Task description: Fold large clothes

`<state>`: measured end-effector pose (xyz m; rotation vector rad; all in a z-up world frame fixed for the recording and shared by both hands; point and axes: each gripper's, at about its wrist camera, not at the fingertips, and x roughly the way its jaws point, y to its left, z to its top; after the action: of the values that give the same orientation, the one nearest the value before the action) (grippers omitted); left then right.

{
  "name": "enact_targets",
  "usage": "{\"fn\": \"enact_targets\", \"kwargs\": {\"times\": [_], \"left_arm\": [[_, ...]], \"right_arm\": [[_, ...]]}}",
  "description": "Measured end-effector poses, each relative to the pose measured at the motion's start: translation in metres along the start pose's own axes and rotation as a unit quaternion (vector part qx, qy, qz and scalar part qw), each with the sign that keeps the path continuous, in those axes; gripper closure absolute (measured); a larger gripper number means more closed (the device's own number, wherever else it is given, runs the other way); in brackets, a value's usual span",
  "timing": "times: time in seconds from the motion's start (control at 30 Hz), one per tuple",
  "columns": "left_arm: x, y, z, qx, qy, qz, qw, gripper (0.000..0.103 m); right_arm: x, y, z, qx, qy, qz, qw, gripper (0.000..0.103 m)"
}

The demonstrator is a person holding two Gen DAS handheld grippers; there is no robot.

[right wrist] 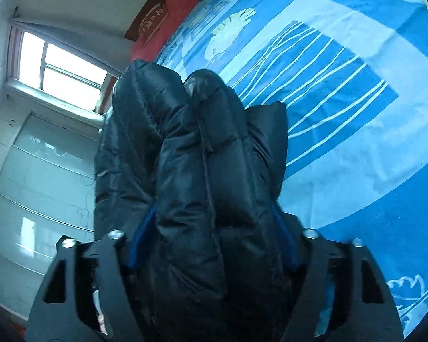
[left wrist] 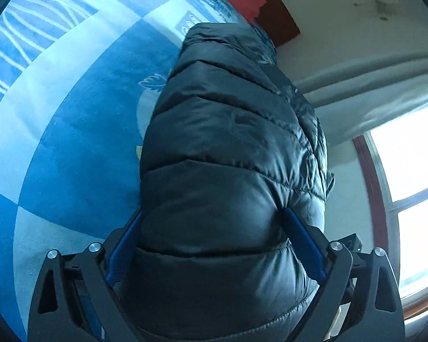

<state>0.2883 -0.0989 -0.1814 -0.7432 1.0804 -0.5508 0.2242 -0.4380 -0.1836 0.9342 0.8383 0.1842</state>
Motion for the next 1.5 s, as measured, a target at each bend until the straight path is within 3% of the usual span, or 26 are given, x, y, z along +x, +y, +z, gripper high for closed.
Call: {"fn": "enact_targets", "kwargs": {"times": [0.1, 0.27, 0.6, 0.77, 0.93, 1.03, 1.13, 1.2, 1.27, 1.5], "left_arm": [[-0.004, -0.004, 0.001, 0.003, 0.003, -0.011, 0.9999, 0.017], [-0.026, -0.009, 0.012, 0.021, -0.008, -0.019, 0.9996, 0.021], [-0.108, 0.024, 0.056, 0.041, -0.07, 0.015, 0.9966, 0.021], [-0.116, 0.057, 0.063, 0.016, -0.076, 0.037, 0.9963, 0.021], [-0.105, 0.063, 0.056, 0.019, -0.081, 0.061, 0.9947, 0.02], [-0.114, 0.07, 0.057, 0.016, -0.08, 0.056, 0.9951, 0.02], [-0.123, 0.074, 0.056, 0.014, -0.073, 0.048, 0.9961, 0.019], [-0.132, 0.079, 0.058, 0.011, -0.066, 0.045, 0.9968, 0.019], [-0.144, 0.084, 0.056, 0.002, -0.059, 0.038, 0.9975, 0.02], [-0.169, 0.085, 0.077, 0.021, -0.089, 0.021, 0.9956, 0.02]], "right_arm": [[-0.005, 0.006, -0.005, -0.006, -0.01, 0.008, 1.0, 0.056], [-0.001, 0.034, -0.014, -0.019, -0.024, 0.036, 0.999, 0.061], [0.091, 0.106, -0.033, -0.019, 0.02, 0.105, 0.994, 0.061], [0.132, 0.113, -0.041, -0.011, 0.037, 0.092, 0.995, 0.061], [0.133, 0.115, -0.041, -0.015, 0.041, 0.078, 0.996, 0.061], [0.132, 0.125, -0.042, -0.015, 0.041, 0.07, 0.997, 0.057], [0.134, 0.133, -0.041, -0.027, 0.042, 0.052, 0.997, 0.044], [0.12, 0.124, -0.043, -0.036, 0.045, 0.046, 0.997, 0.03], [0.108, 0.124, -0.044, -0.047, 0.047, 0.044, 0.997, 0.024], [0.102, 0.133, -0.016, -0.049, 0.028, 0.043, 0.997, 0.021]]}}
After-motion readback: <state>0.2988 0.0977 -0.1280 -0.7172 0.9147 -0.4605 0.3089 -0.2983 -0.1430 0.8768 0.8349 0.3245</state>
